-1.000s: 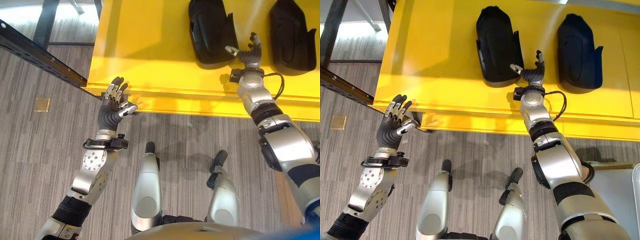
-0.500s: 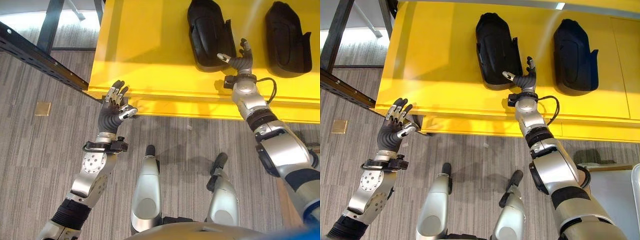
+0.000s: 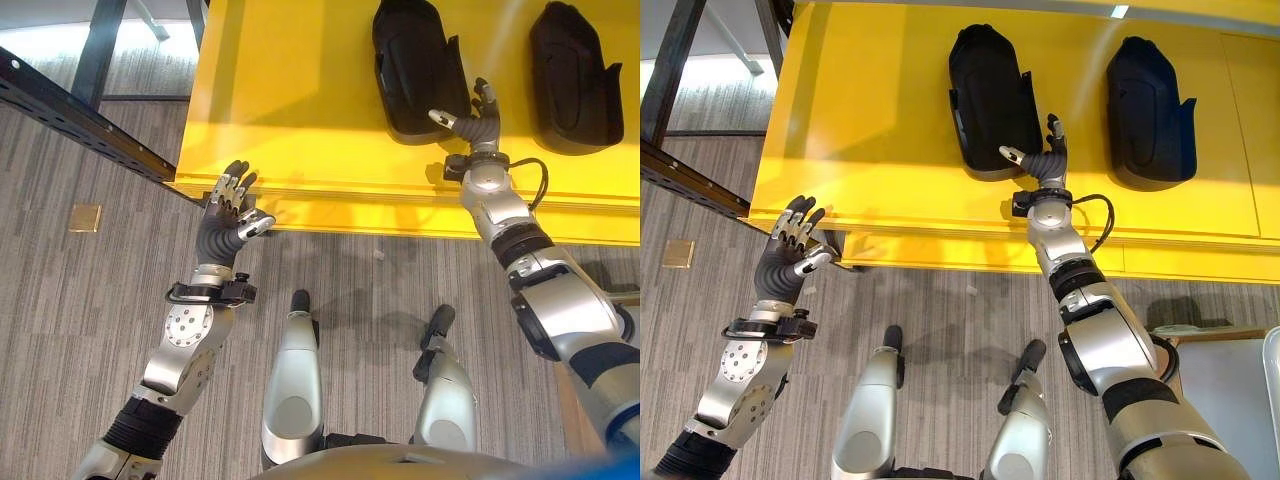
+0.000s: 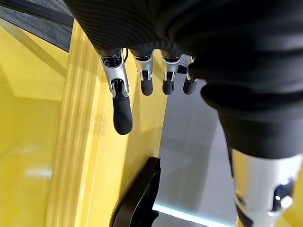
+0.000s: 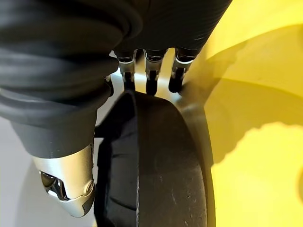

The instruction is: Move parts from the plastic box to the shelf.

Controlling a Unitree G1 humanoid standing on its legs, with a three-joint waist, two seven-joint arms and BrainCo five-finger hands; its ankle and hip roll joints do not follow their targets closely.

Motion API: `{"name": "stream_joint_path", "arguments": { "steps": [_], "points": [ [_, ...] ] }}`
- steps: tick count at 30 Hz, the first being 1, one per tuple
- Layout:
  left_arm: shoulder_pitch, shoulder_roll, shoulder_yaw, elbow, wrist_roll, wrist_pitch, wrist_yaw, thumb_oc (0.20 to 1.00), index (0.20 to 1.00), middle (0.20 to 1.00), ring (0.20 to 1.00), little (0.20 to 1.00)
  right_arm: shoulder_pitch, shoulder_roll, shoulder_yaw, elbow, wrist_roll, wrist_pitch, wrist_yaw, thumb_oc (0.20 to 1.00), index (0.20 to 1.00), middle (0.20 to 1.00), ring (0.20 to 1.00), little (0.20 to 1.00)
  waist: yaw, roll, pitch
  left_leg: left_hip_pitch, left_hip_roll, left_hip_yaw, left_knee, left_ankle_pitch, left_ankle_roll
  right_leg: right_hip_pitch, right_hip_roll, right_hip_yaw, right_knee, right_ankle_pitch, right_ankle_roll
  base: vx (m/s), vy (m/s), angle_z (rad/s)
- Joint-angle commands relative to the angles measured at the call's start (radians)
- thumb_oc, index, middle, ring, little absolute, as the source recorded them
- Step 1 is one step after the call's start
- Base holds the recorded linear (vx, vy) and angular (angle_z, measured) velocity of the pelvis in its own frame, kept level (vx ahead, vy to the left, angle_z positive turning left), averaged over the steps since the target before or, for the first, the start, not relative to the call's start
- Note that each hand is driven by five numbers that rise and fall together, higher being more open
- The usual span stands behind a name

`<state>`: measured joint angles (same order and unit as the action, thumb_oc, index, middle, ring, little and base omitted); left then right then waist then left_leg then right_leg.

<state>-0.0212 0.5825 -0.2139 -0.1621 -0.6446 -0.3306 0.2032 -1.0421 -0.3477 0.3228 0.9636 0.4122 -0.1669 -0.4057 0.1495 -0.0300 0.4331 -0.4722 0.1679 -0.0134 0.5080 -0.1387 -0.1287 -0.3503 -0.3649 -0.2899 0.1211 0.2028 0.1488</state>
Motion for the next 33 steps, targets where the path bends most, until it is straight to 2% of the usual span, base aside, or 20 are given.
{"name": "stream_joint_path", "arguments": {
  "steps": [1, 13, 33],
  "points": [
    [-0.018, -0.005, 0.009, -0.071, 0.006, -0.053, 0.004, 1.000, 1.000, 1.000, 1.000, 1.000, -0.020, 0.032, 0.012, -0.062, 0.031, -0.023, 0.023, 1.000, 1.000, 1.000, 1.000, 1.000, 0.039, 0.035, 0.075, 0.048, -0.050, 0.004, -0.130, 0.051, 0.065, 0.009, 0.021, -0.031, 0.239, -0.179, 0.010, 0.00, 0.000, 0.00],
    [-0.012, -0.006, 0.019, -0.073, 0.011, -0.052, 0.014, 1.000, 1.000, 1.000, 1.000, 1.000, -0.011, 0.093, -0.002, -0.064, 0.080, -0.033, 0.030, 1.000, 1.000, 1.000, 1.000, 1.000, 0.046, 0.035, 0.076, 0.043, -0.054, 0.002, -0.129, 0.050, 0.067, 0.008, 0.020, -0.030, 0.241, -0.178, 0.009, 0.00, 0.000, 0.00],
    [-0.012, -0.003, 0.021, -0.073, 0.010, -0.051, 0.014, 1.000, 1.000, 1.000, 1.000, 1.000, 0.004, 0.137, -0.001, -0.070, 0.117, -0.035, 0.039, 1.000, 1.000, 1.000, 1.000, 1.000, 0.054, 0.037, 0.080, 0.038, -0.058, -0.003, -0.124, 0.050, 0.070, 0.006, 0.016, -0.029, 0.244, -0.177, 0.009, 0.00, 0.000, 0.00]
  ]
}}
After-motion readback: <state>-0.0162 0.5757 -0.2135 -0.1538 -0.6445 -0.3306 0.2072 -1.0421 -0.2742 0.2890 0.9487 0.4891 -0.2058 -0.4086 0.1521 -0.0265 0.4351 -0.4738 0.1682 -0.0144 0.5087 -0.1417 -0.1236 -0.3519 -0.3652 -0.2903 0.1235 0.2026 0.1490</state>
